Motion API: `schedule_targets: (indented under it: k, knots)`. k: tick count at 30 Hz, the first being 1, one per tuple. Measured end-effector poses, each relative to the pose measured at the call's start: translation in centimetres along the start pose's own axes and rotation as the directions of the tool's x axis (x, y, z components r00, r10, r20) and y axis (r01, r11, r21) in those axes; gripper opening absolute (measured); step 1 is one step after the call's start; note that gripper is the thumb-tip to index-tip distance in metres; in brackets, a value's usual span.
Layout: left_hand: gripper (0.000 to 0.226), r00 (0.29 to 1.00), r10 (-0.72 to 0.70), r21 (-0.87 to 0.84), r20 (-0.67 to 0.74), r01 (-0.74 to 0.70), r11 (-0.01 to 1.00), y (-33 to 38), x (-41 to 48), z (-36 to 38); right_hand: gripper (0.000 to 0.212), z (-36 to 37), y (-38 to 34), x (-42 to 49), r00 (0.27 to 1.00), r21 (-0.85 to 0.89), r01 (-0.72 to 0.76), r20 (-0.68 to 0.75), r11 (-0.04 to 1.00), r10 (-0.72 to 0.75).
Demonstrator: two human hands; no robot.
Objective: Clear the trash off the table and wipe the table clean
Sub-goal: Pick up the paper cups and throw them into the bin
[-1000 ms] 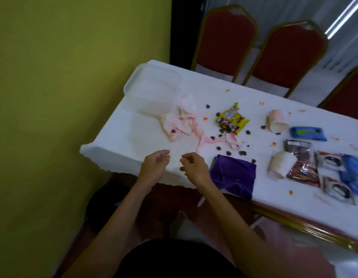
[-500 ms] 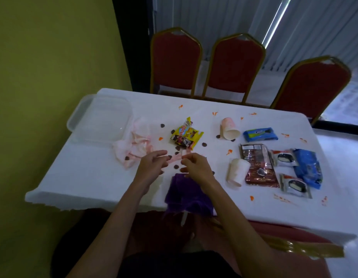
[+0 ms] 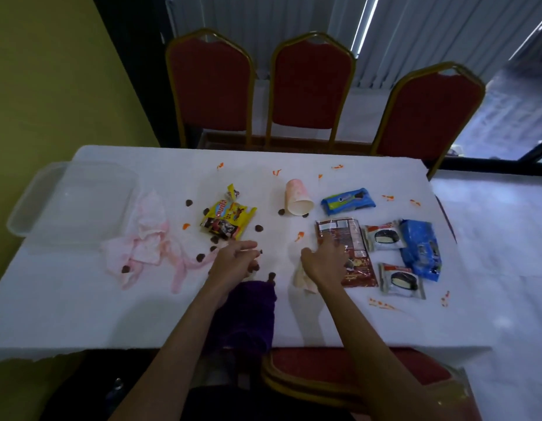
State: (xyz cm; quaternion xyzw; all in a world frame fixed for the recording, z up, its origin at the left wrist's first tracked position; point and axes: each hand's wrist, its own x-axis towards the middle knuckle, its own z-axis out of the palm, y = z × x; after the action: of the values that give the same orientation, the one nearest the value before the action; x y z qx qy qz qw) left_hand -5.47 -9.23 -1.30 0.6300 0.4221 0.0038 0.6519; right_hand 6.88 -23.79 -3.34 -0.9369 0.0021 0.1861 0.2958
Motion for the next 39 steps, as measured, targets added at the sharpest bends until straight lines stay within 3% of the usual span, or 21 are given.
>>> schedule_targets:
  k: [6,11,14,18,21,24,26,30,34,36,39]
  knots:
    - [0.033,0.984,-0.028,0.204,0.177,-0.008,0.979,0.1,1.6,3.8,0.056,0.9,2.7,1.5,0.987,-0.062,-0.091,0.126,0.994,0.098]
    - [0.064,0.954,-0.057,0.359,0.296,-0.055,0.932,-0.2,3.1,5.3,0.063,-0.2,1.6,2.4,0.978,-0.021,-0.053,0.199,0.998,0.056]
    - [0.076,0.933,-0.095,0.257,0.346,0.003,0.966,0.3,3.5,5.3,0.059,-0.7,-0.1,3.2,0.958,0.097,-0.047,0.287,0.994,0.018]
    - [0.073,0.960,-0.118,0.149,0.256,0.081,0.985,1.6,4.4,3.9,0.049,-0.8,-3.2,3.9,0.902,0.214,-0.113,0.431,0.970,0.010]
    - [0.074,0.967,-0.143,0.105,0.212,0.123,0.987,2.2,5.1,2.1,0.041,0.2,-5.2,6.6,0.959,0.027,0.067,0.274,0.997,-0.072]
    - [0.070,0.979,-0.129,0.087,0.161,0.116,0.989,2.2,5.8,0.2,0.051,0.7,-8.0,9.8,0.993,-0.126,0.117,0.034,0.985,-0.114]
    - [0.070,0.985,-0.125,0.079,0.121,0.116,0.990,1.8,6.4,-1.0,0.056,1.1,-9.5,11.8,0.987,-0.201,0.144,-0.044,0.969,-0.155]
    - [0.073,0.986,-0.145,0.079,0.079,0.139,0.987,1.0,6.9,-2.7,0.068,3.0,-10.2,14.8,0.993,-0.372,0.118,0.073,0.921,-0.097]
    - [0.063,0.992,-0.118,0.103,0.045,0.113,0.988,0.3,6.8,-3.0,0.072,4.6,-9.4,15.1,0.993,-0.390,0.103,0.086,0.915,-0.075]
    - [0.062,0.993,-0.111,0.101,0.035,0.107,0.989,0.2,6.6,-2.9,0.076,4.5,-9.3,14.7,0.995,-0.361,0.101,0.061,0.927,-0.084]
    - [0.059,0.996,-0.086,0.063,0.018,0.085,0.994,0.3,6.1,-2.6,0.081,3.6,-9.5,13.5,0.998,-0.156,0.056,-0.001,0.986,-0.057]
